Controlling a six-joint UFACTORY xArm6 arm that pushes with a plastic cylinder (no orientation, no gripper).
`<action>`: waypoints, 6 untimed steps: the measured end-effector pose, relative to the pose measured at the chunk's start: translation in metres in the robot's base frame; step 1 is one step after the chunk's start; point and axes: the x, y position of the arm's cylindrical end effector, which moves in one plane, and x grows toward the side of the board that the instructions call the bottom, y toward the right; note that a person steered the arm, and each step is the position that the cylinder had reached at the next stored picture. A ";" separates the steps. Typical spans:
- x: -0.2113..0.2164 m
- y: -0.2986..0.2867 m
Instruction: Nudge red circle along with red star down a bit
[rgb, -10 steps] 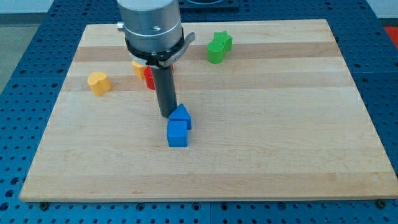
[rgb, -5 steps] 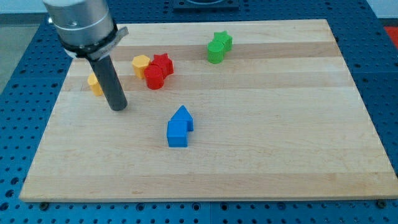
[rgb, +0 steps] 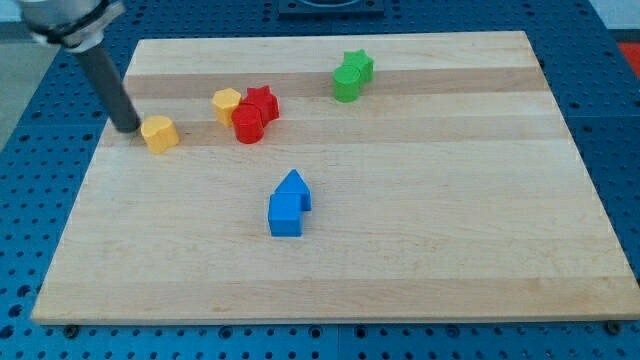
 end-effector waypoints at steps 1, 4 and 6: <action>-0.042 0.030; -0.069 0.150; -0.056 0.160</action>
